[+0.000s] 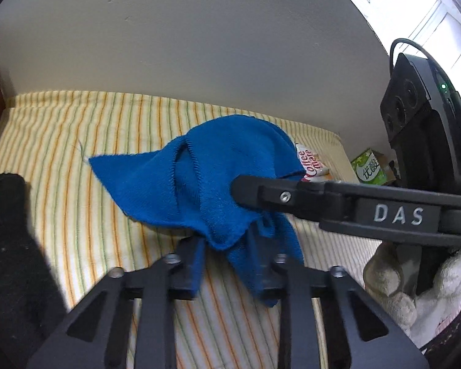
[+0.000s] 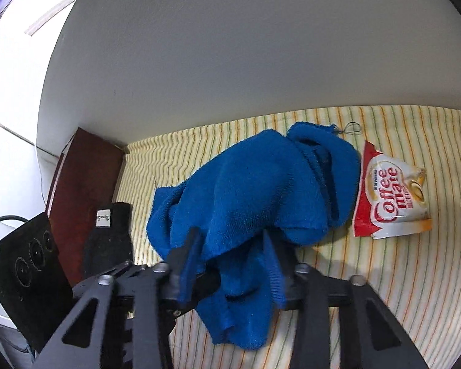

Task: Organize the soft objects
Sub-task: 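Lower both grippers onto the blue towel and close them on it, then lift the towel, carry it over the shoebox and open both grippers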

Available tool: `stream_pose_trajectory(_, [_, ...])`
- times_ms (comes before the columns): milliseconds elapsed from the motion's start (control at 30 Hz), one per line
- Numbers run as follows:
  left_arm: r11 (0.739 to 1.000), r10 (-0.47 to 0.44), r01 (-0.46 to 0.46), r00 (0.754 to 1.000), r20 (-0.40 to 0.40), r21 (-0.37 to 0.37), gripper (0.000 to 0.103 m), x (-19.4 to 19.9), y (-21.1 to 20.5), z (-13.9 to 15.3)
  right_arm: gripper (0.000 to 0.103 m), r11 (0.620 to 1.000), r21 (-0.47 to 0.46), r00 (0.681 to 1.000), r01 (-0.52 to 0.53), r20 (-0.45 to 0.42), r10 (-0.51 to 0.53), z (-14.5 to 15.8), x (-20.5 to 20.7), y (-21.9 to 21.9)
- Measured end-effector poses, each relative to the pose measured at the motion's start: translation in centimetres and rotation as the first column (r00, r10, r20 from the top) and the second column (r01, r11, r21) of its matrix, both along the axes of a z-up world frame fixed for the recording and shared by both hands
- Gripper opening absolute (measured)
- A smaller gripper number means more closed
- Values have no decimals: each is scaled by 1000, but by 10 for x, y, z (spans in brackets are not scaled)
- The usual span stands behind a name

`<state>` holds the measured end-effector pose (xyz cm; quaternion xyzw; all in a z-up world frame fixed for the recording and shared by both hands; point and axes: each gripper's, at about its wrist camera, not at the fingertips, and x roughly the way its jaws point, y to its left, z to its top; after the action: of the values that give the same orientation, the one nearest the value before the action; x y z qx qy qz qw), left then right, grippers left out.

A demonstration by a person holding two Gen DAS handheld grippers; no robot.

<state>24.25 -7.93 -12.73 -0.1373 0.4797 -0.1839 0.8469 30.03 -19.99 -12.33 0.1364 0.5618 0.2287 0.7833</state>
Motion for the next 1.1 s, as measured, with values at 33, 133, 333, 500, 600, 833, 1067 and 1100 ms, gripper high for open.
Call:
stream_pose_trajectory(33, [1000,-3,3,1000,3,-2,13,-1,-2,0,18,1000,7,1000,0,-4,0,0,0,2])
stream_pose_trajectory(133, [1000,0,1,1000,15,-13,11,0,-4,2,12,1000,4,1000,-6,11,6,3,-3,8])
stream_pose_trajectory(333, [999,-7,10,998,65,-45,10,-9,2,21,9,1000,5,997,-27,73,26,30,-19,11])
stream_pose_trajectory(500, [999,-12,18,993,119,-49,10,-25,4,46,8,999,8,992,-37,121,36,58,-35,15])
stream_pose_trajectory(600, [998,-16,25,987,159,-56,10,-39,10,67,7,999,9,986,-53,158,51,79,-46,18])
stream_pose_trajectory(833, [998,0,16,966,260,-60,10,-71,38,114,7,995,5,962,-102,255,97,133,-74,34])
stream_pose_trajectory(1067, [998,43,-25,937,347,-57,10,-109,74,158,7,985,-7,927,-175,337,167,182,-101,73])
stream_pose_trajectory(1100, [998,50,-32,934,355,-56,10,-109,77,161,7,983,-10,921,-186,346,178,186,-105,80])
